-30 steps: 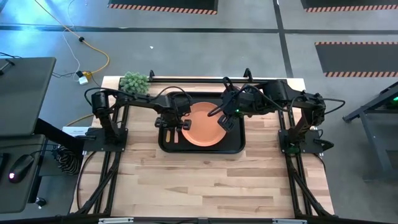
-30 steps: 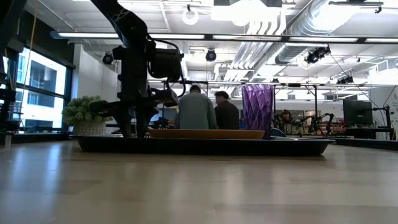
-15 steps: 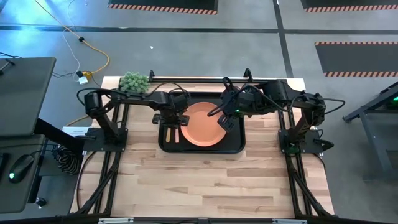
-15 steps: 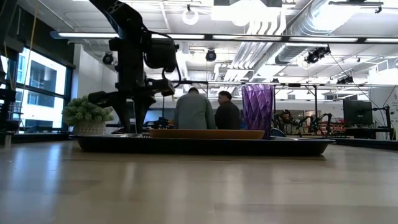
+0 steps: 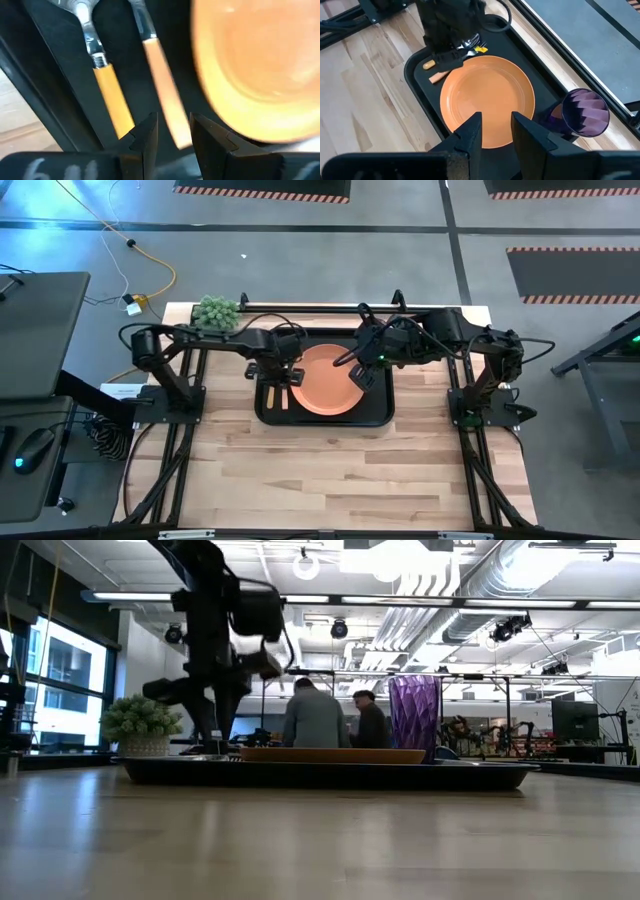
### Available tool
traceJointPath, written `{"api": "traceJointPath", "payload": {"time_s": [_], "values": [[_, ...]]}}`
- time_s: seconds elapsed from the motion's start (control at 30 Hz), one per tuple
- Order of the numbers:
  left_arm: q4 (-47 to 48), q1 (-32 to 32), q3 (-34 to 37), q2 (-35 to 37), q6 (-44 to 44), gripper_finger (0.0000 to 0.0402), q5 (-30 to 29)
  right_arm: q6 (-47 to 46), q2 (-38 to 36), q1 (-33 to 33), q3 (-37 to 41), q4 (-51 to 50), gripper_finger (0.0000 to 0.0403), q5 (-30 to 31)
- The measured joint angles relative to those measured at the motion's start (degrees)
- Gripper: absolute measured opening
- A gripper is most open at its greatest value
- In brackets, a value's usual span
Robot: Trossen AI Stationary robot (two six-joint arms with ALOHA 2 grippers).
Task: Pick and place plate/cup/fork/spoon on tray
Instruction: Return to Home Position
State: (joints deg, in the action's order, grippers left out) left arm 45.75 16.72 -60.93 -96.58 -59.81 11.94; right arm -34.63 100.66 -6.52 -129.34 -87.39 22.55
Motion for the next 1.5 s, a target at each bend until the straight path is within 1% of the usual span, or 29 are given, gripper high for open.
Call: {"api": "traceJointPath", "payload": {"time_s": [0.13,0.23,0.33,0.4,0.53,0.67,0.8,0.9,1.03,1.1,1.2,1.3,1.5], "values": [[0.2,-0.5,0.0,5.1,0.2,0.0106,-0.1,0.1,0.0,0.0,0.0,0.2,0.0096,0.0],[0.0,-1.1,-0.1,11.0,1.7,0.0106,-0.5,0.2,0.0,0.0,0.0,0.5,0.0096,0.0],[-0.6,-1.9,-0.1,17.4,4.9,0.0106,-1.2,2.1,0.0,0.0,0.0,1.5,0.0096,0.4],[-0.6,-2.9,-0.1,21.9,7.3,0.0106,-3.3,3.3,0.0,0.0,0.0,3.0,0.0096,1.9],[-0.6,-5.6,-0.1,30.2,13.9,0.0106,-9.8,4.0,0.0,0.0,0.0,6.2,0.0096,3.8],[-0.8,-9.4,-0.1,36.8,21.0,0.0106,-13.6,3.9,0.0,0.3,0.0,6.9,0.0096,3.8],[-2.2,-15.0,-0.1,42.5,26.4,0.0106,-16.3,1.0,-0.1,0.5,0.0,7.8,0.0096,4.9],[-3.6,-19.3,-0.1,46.5,30.6,0.0106,-18.4,3.9,-0.1,0.0,0.0,12.4,0.0096,7.4],[-4.3,-24.6,1.0,51.1,35.8,0.0106,-22.1,10.1,-0.2,0.0,0.0,21.1,0.0096,6.8],[-6.3,-26.8,3.8,54.0,36.5,0.0106,-23.1,12.1,-0.2,0.0,0.0,23.3,0.0096,6.8],[-12.4,-29.4,10.8,59.9,36.5,0.0106,-22.9,11.2,-0.2,0.0,0.0,23.4,0.0096,7.5],[-19.4,-31.2,18.6,66.3,36.5,0.0106,-21.1,10.0,-0.2,-0.4,0.0,23.7,0.0096,8.4],[-32.0,-33.2,31.1,78.4,39.2,0.0106,-17.9,9.2,0.5,-2.8,0.9,26.7,0.0096,13.3]]}}
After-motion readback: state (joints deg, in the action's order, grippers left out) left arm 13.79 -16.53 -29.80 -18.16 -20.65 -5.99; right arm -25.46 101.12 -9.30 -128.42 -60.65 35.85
